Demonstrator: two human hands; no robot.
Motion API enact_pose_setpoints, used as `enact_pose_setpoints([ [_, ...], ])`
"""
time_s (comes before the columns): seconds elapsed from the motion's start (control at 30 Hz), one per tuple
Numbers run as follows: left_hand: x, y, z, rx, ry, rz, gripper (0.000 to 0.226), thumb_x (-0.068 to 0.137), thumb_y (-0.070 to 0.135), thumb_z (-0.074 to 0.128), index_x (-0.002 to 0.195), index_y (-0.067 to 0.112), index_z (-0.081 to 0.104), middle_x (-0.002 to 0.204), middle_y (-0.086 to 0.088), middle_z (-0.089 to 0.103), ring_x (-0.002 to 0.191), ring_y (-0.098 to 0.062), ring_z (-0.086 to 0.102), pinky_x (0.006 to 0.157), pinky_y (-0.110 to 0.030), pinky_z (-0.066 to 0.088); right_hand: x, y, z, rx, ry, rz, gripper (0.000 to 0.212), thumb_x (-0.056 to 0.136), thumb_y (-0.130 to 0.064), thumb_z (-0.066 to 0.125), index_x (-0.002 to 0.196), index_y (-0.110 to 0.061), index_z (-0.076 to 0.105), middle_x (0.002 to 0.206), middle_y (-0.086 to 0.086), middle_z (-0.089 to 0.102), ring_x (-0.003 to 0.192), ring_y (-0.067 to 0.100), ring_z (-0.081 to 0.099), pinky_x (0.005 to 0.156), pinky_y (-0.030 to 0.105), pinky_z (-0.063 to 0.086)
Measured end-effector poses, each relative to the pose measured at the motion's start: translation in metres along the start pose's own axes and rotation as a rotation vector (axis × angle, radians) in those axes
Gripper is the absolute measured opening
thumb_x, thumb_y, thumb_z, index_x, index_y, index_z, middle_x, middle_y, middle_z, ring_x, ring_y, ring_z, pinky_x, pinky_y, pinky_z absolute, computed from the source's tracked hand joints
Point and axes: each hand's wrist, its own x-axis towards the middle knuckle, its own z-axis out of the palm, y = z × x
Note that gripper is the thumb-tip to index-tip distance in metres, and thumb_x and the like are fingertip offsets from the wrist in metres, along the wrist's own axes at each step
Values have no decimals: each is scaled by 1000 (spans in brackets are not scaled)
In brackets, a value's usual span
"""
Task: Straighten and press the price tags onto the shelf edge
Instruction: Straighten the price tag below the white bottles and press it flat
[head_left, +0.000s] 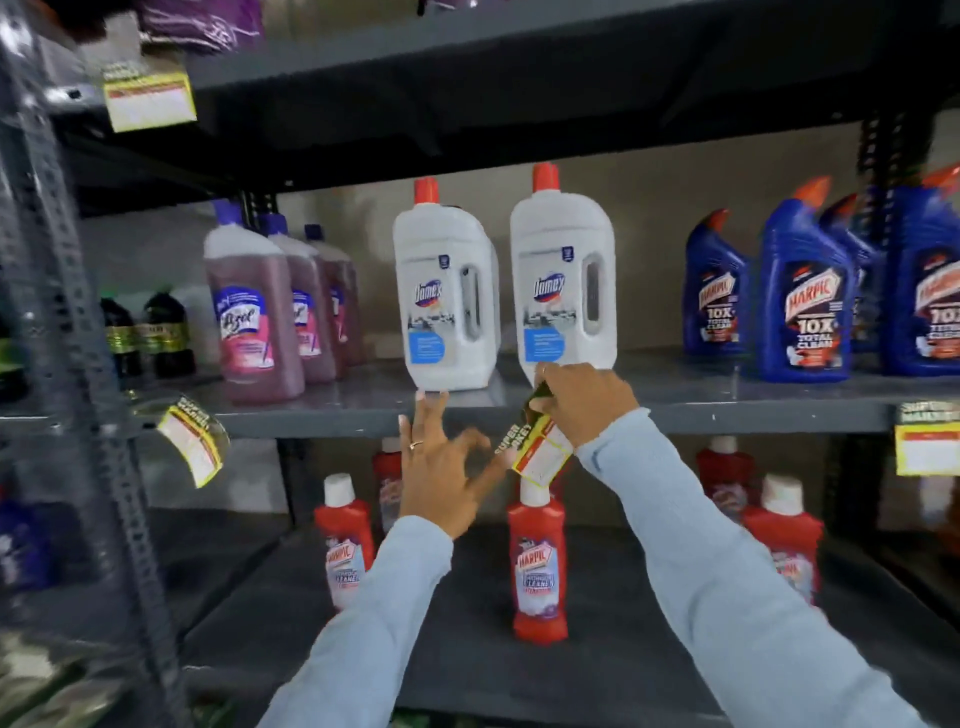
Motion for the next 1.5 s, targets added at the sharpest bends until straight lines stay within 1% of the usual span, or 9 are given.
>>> enact_pose_setpoints([
  [0.17, 7, 31, 18, 84, 1, -111, 30, 82, 56, 54, 75, 29, 64, 154, -3, 21, 142, -27, -13, 108, -56, -20, 6, 3, -13, -205, -43, -89, 19, 93, -29, 45, 103, -16, 54, 98, 12, 65, 79, 29, 61, 68, 36, 48],
  [0.23, 6, 1, 6, -106, -106, -73, 26, 83, 53, 55, 77, 30, 65, 153, -1, 23, 142, -28, -15, 105, -57, -23, -3, -49, -25, -334, -156, 80, 16, 93, -27, 45, 100, -16, 55, 99, 12, 65, 76, 27, 55, 69, 35, 45],
  [0.5, 11, 10, 3, -17, -90, -20, 13, 88, 38, 53, 88, 31, 64, 146, -4, 37, 143, -30, -2, 104, -58, -23, -13, -31, -20, 50, -65, 385, 20, 88, -21, 55, 98, -6, 64, 106, 14, 66, 97, 35, 61, 81, 38, 47],
  [0.63, -3, -1, 4, 68, -83, 117, 7, 82, 33, 61, 79, 30, 67, 149, -5, 35, 143, -32, 7, 106, -56, -22, -33, -17, 4, 273, -4, 387, 7, 81, -12, 65, 77, -6, 66, 108, 11, 69, 95, 26, 64, 88, 36, 50],
  [0.77, 3, -11, 0, 232, -117, 208, 16, 82, 41, 61, 89, 30, 69, 151, -4, 31, 142, -31, 12, 109, -54, -20, -48, -17, 37, -96, 78, 226, 12, 76, -23, 71, 82, -12, 73, 133, 4, 53, 122, 26, 49, 108, 38, 39],
  [0.83, 10, -12, -4, 242, -133, 225, 19, 83, 44, 59, 90, 29, 69, 147, -3, 37, 139, -30, 20, 109, -52, -17, -48, -16, 41, -124, 119, 204, 18, 78, -27, 69, 87, -12, 74, 138, 3, 51, 128, 27, 45, 109, 36, 34],
  [1.1, 32, -14, -15, 17, -67, 208, 24, 88, 44, 52, 82, 24, 62, 112, 2, 56, 111, -22, 42, 104, -47, 16, -40, 0, 17, 336, 118, 255, 8, 80, -20, 68, 76, -14, 70, 114, 1, 65, 107, 17, 56, 90, 22, 43],
  [1.27, 41, -13, -10, 4, -51, 166, 28, 86, 49, 52, 81, 23, 63, 102, 0, 55, 102, -21, 43, 99, -45, 19, -33, 3, 21, 358, 170, 269, 11, 78, -27, 69, 75, -17, 70, 105, 2, 66, 102, 19, 56, 93, 41, 49],
  [1.5, 45, -15, -2, 14, -32, 138, 29, 86, 50, 52, 76, 24, 59, 99, 1, 55, 99, -21, 43, 98, -45, 21, -26, 10, 31, 278, 256, 261, 19, 79, -35, 67, 69, -20, 62, 86, -3, 62, 87, 16, 51, 86, 36, 40],
])
